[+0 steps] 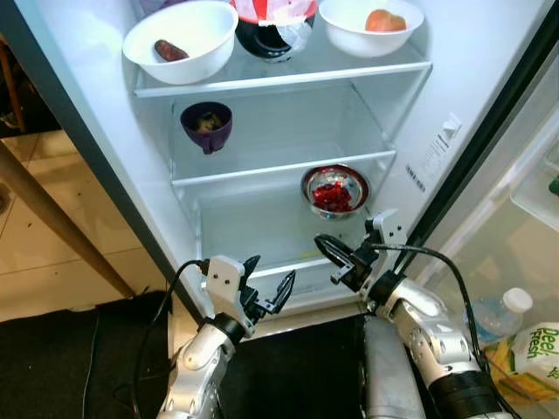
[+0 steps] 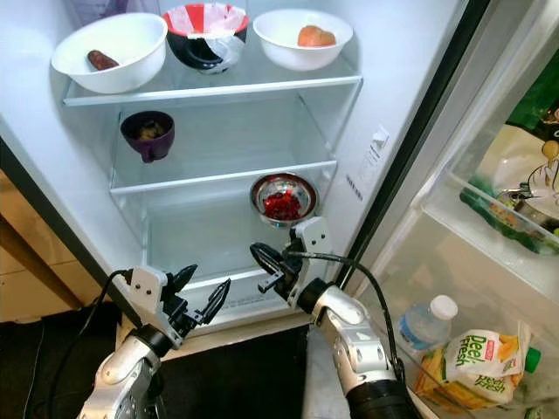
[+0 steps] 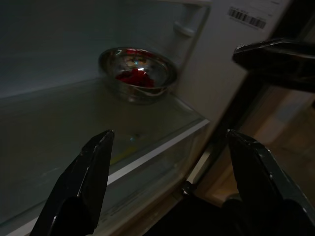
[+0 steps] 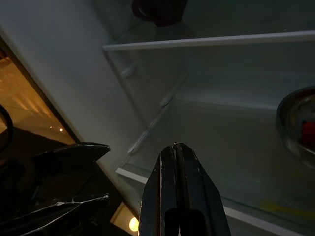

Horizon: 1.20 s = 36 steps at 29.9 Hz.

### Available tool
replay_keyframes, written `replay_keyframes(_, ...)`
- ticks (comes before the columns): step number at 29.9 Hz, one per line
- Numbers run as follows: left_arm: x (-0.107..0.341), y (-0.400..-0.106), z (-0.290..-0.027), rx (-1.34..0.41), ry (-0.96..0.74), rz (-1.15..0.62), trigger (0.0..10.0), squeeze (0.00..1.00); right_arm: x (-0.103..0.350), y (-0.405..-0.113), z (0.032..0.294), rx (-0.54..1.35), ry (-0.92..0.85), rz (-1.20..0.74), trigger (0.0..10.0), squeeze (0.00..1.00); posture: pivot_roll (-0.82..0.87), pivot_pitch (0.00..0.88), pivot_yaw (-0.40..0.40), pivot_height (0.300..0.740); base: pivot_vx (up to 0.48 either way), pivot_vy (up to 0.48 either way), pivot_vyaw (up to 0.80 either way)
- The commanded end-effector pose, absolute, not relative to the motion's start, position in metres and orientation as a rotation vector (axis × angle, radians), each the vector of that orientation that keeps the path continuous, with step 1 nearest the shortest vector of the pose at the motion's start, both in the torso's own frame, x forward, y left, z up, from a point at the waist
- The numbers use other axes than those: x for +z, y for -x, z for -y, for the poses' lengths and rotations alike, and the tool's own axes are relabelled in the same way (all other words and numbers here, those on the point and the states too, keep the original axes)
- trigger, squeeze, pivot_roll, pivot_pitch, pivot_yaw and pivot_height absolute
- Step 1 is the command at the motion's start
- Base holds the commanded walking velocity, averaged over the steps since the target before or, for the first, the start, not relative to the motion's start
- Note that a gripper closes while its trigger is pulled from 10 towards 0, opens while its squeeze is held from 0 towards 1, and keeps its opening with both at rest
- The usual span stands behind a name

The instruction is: Restocking fridge

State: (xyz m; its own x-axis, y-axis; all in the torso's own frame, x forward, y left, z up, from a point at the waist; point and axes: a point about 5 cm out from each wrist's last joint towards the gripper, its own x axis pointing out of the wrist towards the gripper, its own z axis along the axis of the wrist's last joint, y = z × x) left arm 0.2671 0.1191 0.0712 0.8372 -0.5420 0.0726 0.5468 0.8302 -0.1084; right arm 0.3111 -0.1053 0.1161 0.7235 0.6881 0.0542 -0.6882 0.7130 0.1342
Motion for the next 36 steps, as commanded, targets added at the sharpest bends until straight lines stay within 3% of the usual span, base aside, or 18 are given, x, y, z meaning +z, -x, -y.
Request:
replay_keyframes(1,0.056,-0.261,-0.118,-0.593,0.123,-0.044,10.0,0.00,0.098,-0.306,0.110,0.749,-0.156,-0.061,10.0,0.00,-0.07,0.145,-0.016,0.540,0.000,0.000,0.00)
replay_keyframes(36,0.020,-0.237,-0.109,-0.738,0.061,-0.252,10.0,0.00,0.038,-0.288,0.135,0.636,-0.207,-0.230,10.0,0.00,-0.07,0.143,-0.001,0.680,0.000,0.000,0.00)
